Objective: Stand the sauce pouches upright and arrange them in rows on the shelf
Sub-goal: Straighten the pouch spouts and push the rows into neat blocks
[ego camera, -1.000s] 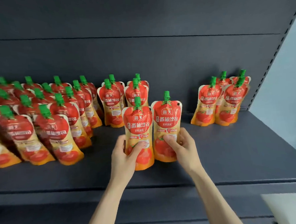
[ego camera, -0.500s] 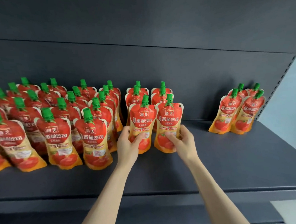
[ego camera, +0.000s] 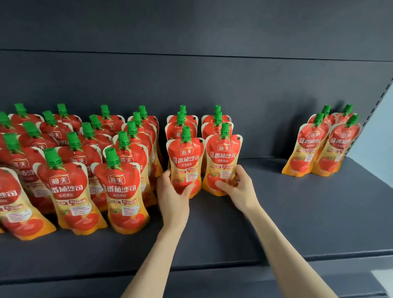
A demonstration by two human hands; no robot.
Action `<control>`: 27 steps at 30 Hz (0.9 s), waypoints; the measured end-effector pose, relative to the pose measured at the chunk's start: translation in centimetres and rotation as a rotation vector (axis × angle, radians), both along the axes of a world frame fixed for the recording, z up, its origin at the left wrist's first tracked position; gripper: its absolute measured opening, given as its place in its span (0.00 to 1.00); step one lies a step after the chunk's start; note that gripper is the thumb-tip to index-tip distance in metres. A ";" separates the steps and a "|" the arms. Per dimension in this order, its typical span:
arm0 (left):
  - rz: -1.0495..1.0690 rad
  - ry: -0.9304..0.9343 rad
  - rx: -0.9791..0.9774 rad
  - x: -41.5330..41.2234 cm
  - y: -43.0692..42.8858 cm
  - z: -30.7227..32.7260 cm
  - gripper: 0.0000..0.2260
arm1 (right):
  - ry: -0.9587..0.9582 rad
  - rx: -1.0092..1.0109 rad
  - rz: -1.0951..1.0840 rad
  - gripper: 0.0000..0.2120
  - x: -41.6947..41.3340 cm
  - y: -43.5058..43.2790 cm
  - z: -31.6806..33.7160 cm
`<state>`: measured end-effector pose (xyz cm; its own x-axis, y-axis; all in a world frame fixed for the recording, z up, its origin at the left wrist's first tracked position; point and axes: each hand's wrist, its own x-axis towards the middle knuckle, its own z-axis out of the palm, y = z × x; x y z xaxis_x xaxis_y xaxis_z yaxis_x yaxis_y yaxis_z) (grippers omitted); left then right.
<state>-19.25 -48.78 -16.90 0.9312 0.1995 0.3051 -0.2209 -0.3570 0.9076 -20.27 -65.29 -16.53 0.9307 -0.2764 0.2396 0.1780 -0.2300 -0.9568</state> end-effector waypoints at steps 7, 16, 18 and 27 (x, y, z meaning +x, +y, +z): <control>-0.040 0.005 0.026 1.1 0.4 0.3 0.25 | 0.005 -0.062 -0.111 0.20 0.6 1.1 0.0; -0.026 -0.008 0.074 1.9 0.4 -0.5 0.26 | 0.019 -0.124 -0.164 0.20 0.4 1.3 -0.2; -0.009 -0.010 0.101 1.9 0.4 -0.5 0.26 | 0.028 -0.140 -0.167 0.20 0.5 1.3 -0.2; 0.020 0.013 0.138 1.7 0.3 -0.3 0.28 | 0.054 -0.183 -0.162 0.22 0.4 1.3 -0.3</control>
<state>-17.53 -48.51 -17.16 0.9313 0.1750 0.3194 -0.2015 -0.4831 0.8521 -19.83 -63.95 -16.79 0.8905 -0.3796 0.2507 0.0745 -0.4220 -0.9035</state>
